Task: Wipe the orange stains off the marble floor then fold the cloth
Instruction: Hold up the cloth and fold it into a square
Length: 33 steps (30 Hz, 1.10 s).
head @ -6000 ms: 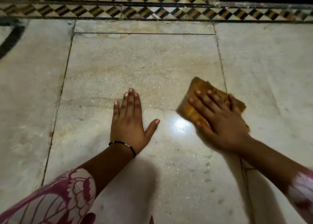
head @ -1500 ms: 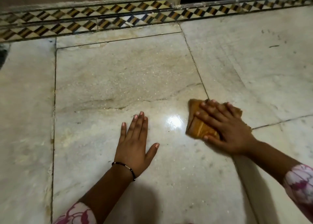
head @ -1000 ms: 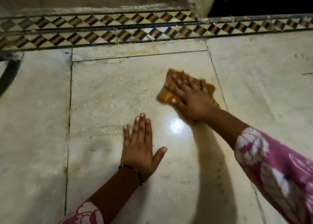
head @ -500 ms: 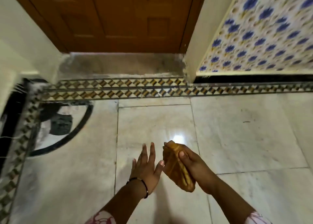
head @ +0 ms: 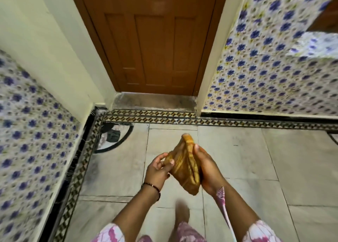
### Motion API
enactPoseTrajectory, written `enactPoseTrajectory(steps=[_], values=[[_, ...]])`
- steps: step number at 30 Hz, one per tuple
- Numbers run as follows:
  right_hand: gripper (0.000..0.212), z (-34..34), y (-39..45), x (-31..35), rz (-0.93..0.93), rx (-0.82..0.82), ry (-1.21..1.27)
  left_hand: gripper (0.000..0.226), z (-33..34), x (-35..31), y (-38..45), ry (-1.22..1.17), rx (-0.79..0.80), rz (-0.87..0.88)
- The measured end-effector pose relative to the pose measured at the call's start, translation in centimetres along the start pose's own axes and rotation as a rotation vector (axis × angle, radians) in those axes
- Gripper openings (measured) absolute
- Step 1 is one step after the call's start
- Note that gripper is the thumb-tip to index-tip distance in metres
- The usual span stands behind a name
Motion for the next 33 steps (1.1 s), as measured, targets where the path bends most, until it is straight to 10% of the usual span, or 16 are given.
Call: enactPoseTrajectory(steps=[10, 21, 33], values=[[0.029, 3.3, -18.7, -2.7, -0.201, -0.054, -0.012, 0.023, -2.8, 0.0, -18.4, 0.366, 0.143, 0.427], [0.009, 2.4, -33.4, 3.2, -0.464, -0.132, -0.503, 0.013, -7.0, -7.4, -35.7, 0.582, -0.170, 0.892], [0.044, 5.1, -44.5, 4.4, -0.640, 0.305, -0.757, 0.019, 1.8, -9.1, -47.5, 1.134, 0.006, 1.005]])
Point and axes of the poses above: each hand's wrist, its own y-axis towards the middle knuckle, its own z-axis out of the palm, x = y × z, the point moved 10 cm from there along y, towards the middle knuckle, and after that the axes turned 4 degrees about y, right-handed, at the moved point
